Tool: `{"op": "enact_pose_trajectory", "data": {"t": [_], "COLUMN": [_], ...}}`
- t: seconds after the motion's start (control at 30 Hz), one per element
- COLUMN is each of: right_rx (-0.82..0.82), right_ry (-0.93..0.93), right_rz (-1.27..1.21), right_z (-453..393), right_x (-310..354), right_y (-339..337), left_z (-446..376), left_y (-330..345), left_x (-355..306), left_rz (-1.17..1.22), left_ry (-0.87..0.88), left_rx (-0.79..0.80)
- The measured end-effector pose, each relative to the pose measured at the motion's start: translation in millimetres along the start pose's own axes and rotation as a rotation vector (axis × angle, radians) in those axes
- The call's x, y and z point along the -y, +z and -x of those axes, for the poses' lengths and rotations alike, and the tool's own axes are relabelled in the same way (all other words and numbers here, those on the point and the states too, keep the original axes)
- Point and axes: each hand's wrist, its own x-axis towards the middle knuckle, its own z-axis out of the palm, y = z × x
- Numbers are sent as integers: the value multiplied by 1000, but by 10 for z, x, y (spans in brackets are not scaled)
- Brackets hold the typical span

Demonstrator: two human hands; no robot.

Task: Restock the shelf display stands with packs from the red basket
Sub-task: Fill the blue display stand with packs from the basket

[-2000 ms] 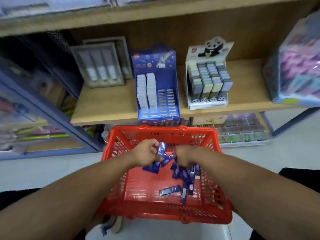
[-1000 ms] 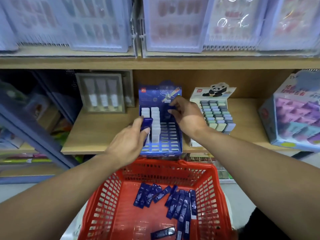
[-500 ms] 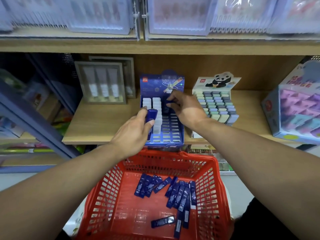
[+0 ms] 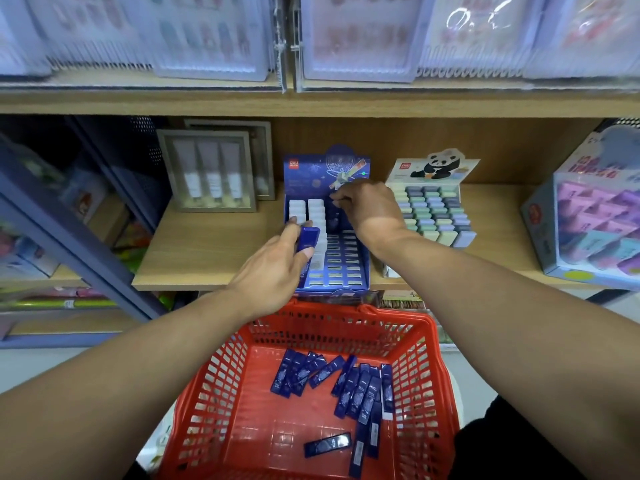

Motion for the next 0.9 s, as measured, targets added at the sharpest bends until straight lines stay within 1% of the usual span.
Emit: {"op": "enact_pose_trajectory", "data": {"t": [0.23,0.33,0.47,0.57,0.63,0.7,0.73,0.83,0.9], "right_rx": [35,41,39,-18,-27,29,66,195,219], "right_ry": [42,29,35,-21,-51,-17,-3,-43,-95], "right_rz": [72,120,88,-37,-259,-521,-605,-673,-634], "right_z": [-111,-74,-65,11,143,296,362,530,602], "right_x": [6,-10,-18,-22,7,70,106,187,214], "right_y": [39,44,24,-71,-156,-235,-273,-356,-375], "left_z": [-4,2,-4,-8,-14,-19,-21,-22,-14], "left_y": [-36,-45,-46,-54,-58,-51,-43,-16,-9], "left_x": [27,17,30,7,-16,-41,-50,-87,-119], "left_rz": [16,25,60,117,155,168,168,158,163], "left_ry": [-22,-14,-17,-25,-30,-27,-22,7,20], "left_rx": [26,30,26,-36,-73,-83,-88,-112,-127]}}
